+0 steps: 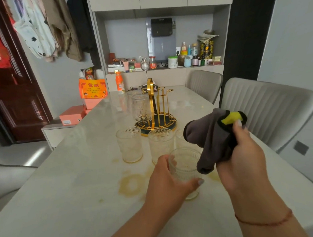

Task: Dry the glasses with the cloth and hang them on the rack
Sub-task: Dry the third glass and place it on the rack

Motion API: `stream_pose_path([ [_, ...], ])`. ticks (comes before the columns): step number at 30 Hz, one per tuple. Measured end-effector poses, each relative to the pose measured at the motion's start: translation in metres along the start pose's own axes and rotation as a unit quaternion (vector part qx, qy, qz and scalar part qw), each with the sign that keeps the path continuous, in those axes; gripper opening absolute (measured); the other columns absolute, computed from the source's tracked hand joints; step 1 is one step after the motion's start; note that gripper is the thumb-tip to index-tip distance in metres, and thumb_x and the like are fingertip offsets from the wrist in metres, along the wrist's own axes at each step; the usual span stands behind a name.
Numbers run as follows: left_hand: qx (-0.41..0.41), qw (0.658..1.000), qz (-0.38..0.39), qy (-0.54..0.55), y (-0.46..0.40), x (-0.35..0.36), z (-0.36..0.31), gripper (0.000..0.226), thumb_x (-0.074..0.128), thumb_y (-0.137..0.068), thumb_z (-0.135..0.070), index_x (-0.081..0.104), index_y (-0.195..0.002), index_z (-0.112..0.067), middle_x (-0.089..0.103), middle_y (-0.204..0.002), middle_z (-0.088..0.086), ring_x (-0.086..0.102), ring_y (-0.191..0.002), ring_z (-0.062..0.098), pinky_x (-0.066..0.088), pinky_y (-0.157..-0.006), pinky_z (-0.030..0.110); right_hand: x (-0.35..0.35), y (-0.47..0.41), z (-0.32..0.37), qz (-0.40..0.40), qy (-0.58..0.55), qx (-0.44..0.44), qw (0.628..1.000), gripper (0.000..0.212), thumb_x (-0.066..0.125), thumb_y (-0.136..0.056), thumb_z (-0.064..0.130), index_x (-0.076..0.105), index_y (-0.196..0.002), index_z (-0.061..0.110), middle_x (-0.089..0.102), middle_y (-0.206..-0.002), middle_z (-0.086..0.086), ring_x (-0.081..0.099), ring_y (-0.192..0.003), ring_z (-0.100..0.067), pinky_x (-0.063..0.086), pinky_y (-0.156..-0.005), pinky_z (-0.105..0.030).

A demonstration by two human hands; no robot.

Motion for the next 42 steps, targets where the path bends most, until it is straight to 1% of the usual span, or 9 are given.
stream_pose_path([
  [10,-0.048,0.975,-0.097,0.192,-0.016,-0.054,-0.009,0.051,0.085,-0.059,-0.05,0.07,-0.094,-0.017,0.075,-0.087,0.004,0.071,-0.082,0.02,0.057,-0.07,0.036,0.002,0.045,-0.017,0.087,0.227,-0.148,0.959,0.016,0.054,-0.09,0.032,0.065,-0.093,0.044,0.069,-0.084,0.028,0.061,-0.077,0.013,0.046,-0.064,-0.005],
  [12,-0.052,0.972,-0.109,0.2,-0.018,-0.06,-0.007,0.06,0.077,-0.061,-0.058,0.067,-0.09,-0.007,0.07,-0.082,0.015,0.063,-0.074,0.025,0.054,-0.071,0.045,0.022,0.058,-0.035,0.149,0.318,-0.188,0.917,0.026,0.055,-0.087,0.042,0.059,-0.106,0.059,0.06,-0.108,0.04,0.055,-0.1,0.02,0.042,-0.077,-0.002],
  [15,-0.051,0.965,-0.064,0.25,-0.015,-0.057,-0.005,0.026,0.07,-0.074,-0.03,0.064,-0.087,-0.009,0.066,-0.078,0.008,0.061,-0.079,0.022,0.053,-0.066,0.03,0.049,0.066,-0.055,0.229,0.435,-0.218,0.843,0.042,0.039,-0.082,0.056,0.032,-0.117,0.079,0.031,-0.139,0.046,0.029,-0.133,0.017,0.029,-0.103,-0.006],
  [19,-0.025,0.957,-0.071,0.281,-0.008,-0.067,-0.017,0.035,0.077,-0.064,-0.035,0.065,-0.078,-0.005,0.064,-0.069,0.007,0.058,-0.067,0.021,0.051,-0.061,0.033,0.047,0.036,-0.061,0.187,0.357,-0.093,0.911,0.024,0.051,-0.091,0.045,0.058,-0.1,0.066,0.064,-0.121,0.023,0.056,-0.115,0.003,0.043,-0.103,-0.026],
  [22,-0.055,0.938,-0.075,0.335,-0.008,-0.07,-0.02,0.047,0.076,-0.073,-0.044,0.069,-0.096,-0.003,0.074,-0.092,0.017,0.07,-0.086,0.036,0.056,-0.082,0.051,0.038,0.037,-0.076,0.145,0.259,0.014,0.955,0.022,0.052,-0.083,0.041,0.073,-0.084,0.045,0.075,-0.082,0.005,0.068,-0.084,-0.014,0.054,-0.078,-0.04],
  [27,-0.032,0.953,-0.093,0.287,-0.008,-0.084,-0.021,0.075,0.069,-0.06,-0.063,0.063,-0.095,0.004,0.064,-0.082,0.019,0.064,-0.072,0.027,0.053,-0.069,0.042,0.059,0.071,-0.079,0.221,0.406,-0.077,0.883,0.053,0.052,-0.081,0.056,0.032,-0.13,0.062,0.047,-0.133,0.034,0.042,-0.123,0.015,0.038,-0.105,-0.019],
  [31,-0.047,0.948,-0.098,0.298,0.003,-0.078,-0.022,0.067,0.072,-0.058,-0.059,0.065,-0.095,-0.004,0.064,-0.095,0.031,0.066,-0.086,0.045,0.055,-0.083,0.06,0.052,0.038,-0.08,0.151,0.331,0.013,0.931,0.025,0.046,-0.092,0.046,0.065,-0.108,0.042,0.074,-0.1,0.012,0.069,-0.097,-0.013,0.05,-0.095,-0.044],
  [34,-0.054,0.935,-0.068,0.344,0.002,-0.075,-0.026,0.046,0.08,-0.061,-0.044,0.072,-0.093,-0.012,0.073,-0.089,0.017,0.072,-0.085,0.036,0.058,-0.065,0.041,0.047,0.035,-0.094,0.129,0.24,0.103,0.957,0.031,0.044,-0.095,0.038,0.072,-0.094,0.026,0.076,-0.093,-0.004,0.071,-0.091,-0.027,0.049,-0.096,-0.053],
  [42,-0.082,0.9,-0.05,0.425,0.0,-0.076,-0.022,0.054,0.067,-0.055,-0.051,0.075,-0.095,-0.015,0.077,-0.095,0.01,0.074,-0.087,0.026,0.055,-0.079,0.044,0.041,0.023,-0.038,0.003,0.4,-0.143,0.905,0.044,0.043,-0.09,-0.002,0.057,-0.104,0.038,0.061,-0.113,0.005,0.06,-0.097,-0.01,0.054,-0.088,-0.04],
])
Point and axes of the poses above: each hand's wrist, its own y-axis away from the middle knuckle, its own x-axis out of the palm, z = x × y, the point moved 9 cm from there along -y, towards the middle knuckle
